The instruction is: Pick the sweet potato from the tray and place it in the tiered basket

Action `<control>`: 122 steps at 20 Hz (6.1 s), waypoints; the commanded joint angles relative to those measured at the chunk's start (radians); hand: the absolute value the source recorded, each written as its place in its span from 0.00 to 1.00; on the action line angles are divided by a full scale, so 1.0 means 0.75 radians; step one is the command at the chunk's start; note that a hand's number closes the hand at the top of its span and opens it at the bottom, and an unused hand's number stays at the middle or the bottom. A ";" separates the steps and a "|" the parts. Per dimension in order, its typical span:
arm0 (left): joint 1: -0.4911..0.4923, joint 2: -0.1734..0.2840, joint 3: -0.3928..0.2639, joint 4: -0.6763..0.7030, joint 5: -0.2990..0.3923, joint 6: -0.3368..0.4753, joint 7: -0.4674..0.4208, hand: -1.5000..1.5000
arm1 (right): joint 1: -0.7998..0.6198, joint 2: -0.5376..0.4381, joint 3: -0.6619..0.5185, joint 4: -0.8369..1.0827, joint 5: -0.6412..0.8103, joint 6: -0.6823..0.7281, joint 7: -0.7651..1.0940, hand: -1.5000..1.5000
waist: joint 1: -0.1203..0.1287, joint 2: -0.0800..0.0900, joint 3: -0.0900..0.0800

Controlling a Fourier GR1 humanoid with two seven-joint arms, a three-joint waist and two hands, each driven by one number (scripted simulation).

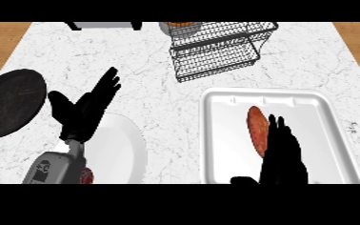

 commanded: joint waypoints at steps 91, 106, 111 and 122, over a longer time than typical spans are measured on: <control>-0.011 -0.175 0.085 0.039 -0.187 -0.103 0.014 0.50 | -1.412 -0.789 -0.818 0.281 -1.292 0.574 -0.287 1.00 | 0.036 0.011 -0.010; -0.055 -0.189 0.079 0.072 -0.202 -0.106 0.032 0.50 | -1.787 -0.471 -0.713 1.119 -1.023 0.152 -0.597 1.00 | 0.041 0.018 -0.009; 0.024 -0.187 0.092 0.051 -0.179 -0.127 -0.009 0.50 | -1.890 -0.389 -0.730 1.361 -0.989 0.044 -0.692 1.00 | 0.040 0.015 -0.009; 0.001 -0.169 0.087 0.018 -0.170 -0.151 0.029 0.50 | -1.962 -0.104 -0.937 1.730 -1.186 -0.234 -0.994 0.00 | 0.063 0.025 -0.009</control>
